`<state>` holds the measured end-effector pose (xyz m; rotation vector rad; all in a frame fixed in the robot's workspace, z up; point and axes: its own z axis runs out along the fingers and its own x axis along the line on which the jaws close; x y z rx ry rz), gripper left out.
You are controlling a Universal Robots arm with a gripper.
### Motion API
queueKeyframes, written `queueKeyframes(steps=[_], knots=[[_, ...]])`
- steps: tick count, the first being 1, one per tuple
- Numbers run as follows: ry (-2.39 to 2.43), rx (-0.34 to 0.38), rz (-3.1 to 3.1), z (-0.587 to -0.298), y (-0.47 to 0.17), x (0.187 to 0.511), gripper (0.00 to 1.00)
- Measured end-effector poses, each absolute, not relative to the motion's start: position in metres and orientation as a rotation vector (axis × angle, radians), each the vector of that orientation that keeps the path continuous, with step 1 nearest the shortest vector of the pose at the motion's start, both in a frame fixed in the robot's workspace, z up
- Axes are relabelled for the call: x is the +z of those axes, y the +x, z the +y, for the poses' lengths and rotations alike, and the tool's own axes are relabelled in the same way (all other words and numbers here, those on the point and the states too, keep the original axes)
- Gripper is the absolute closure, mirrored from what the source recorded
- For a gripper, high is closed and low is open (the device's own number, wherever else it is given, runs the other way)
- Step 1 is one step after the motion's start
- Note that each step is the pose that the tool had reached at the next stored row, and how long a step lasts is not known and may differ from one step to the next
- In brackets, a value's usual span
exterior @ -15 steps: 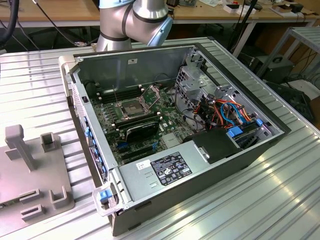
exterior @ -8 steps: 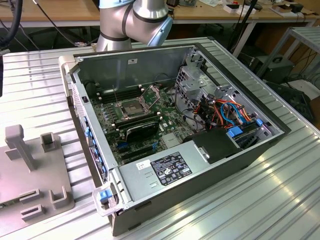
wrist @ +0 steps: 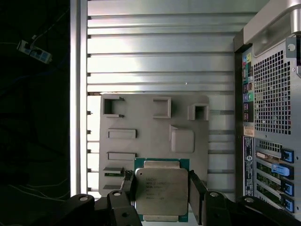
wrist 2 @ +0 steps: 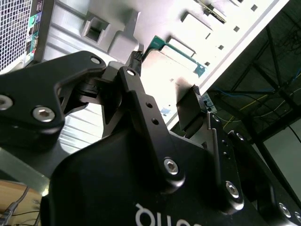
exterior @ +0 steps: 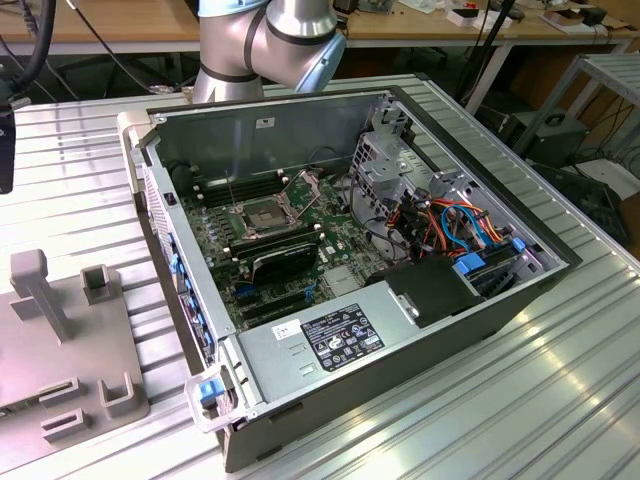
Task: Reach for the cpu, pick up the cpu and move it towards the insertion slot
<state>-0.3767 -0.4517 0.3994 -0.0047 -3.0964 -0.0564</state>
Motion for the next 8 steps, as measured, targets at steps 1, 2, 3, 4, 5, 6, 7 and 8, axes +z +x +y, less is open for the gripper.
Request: queueKeyframes(steps=[1,2,3,4,5,6,7,8], knots=[[-0.005,-0.056,-3.096,-0.4517,-0.376,0.3993,0.45],[-0.005,-0.056,-3.096,-0.4517,-0.3757,0.3994,0.45],[-0.005,-0.056,-3.096,-0.4517,-0.3753,0.3994,0.45],[-0.005,-0.056,-3.096,-0.4517,-0.375,0.3993,0.45],[-0.005,-0.056,-3.096,-0.4517,-0.3746,0.3993,0.45],[-0.005,-0.056,-3.096,-0.4517,-0.3741,0.3994,0.45],[-0.005,-0.056,-3.096,-0.4517,-0.3739,0.3994,0.45],[-0.005,-0.056,-3.096,-0.4517,-0.3736,0.3994,0.45]])
